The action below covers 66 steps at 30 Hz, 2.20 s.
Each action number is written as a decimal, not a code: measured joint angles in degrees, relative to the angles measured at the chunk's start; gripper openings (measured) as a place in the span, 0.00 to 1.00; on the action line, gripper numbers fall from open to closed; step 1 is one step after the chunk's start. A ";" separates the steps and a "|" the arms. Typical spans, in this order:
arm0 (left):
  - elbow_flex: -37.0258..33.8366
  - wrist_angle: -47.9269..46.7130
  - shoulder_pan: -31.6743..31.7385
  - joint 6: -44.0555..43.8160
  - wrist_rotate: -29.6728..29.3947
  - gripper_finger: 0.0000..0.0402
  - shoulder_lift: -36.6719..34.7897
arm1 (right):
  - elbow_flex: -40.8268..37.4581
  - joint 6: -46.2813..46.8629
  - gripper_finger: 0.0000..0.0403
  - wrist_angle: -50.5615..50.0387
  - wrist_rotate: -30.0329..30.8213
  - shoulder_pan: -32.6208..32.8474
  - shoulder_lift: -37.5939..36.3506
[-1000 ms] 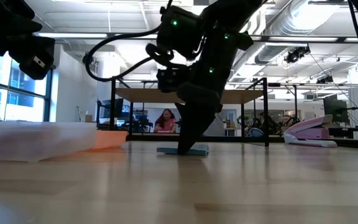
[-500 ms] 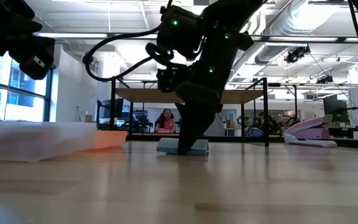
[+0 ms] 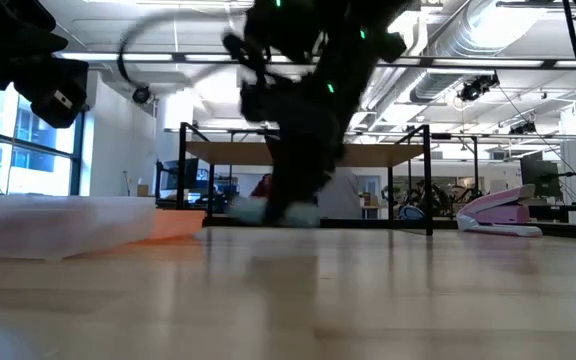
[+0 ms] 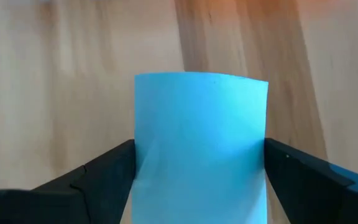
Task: Pack school essentials
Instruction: Put the blue sticky note into the supply box
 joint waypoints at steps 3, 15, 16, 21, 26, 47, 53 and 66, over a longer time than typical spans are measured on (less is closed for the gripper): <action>0.00 0.00 -0.02 0.00 0.00 0.29 0.00 | 2.33 -0.07 0.81 0.04 0.50 0.67 -0.08; 0.00 0.00 -0.01 0.00 0.00 0.29 0.00 | 10.65 -3.02 0.81 2.86 2.68 1.94 -0.17; 0.00 0.00 0.00 0.00 0.00 0.29 0.00 | 11.04 -3.27 0.81 3.79 2.67 1.94 -0.17; 0.00 0.00 0.00 0.00 0.00 0.29 0.00 | 12.11 -3.32 0.81 9.71 2.66 1.92 -0.19; 0.00 0.00 -0.01 0.00 0.00 0.29 0.00 | 12.13 -3.08 0.81 16.04 2.64 2.34 -0.19; 0.00 0.07 -0.02 0.00 -0.01 0.29 0.18 | 12.15 -3.50 0.81 30.05 2.50 5.29 2.70; 0.00 0.02 -0.02 0.00 -0.09 0.29 0.33 | 12.09 -3.47 0.81 31.23 2.33 5.23 6.28; -0.02 0.02 -0.02 -0.02 -0.24 0.29 0.33 | 12.02 0.51 0.81 33.85 1.49 3.54 11.52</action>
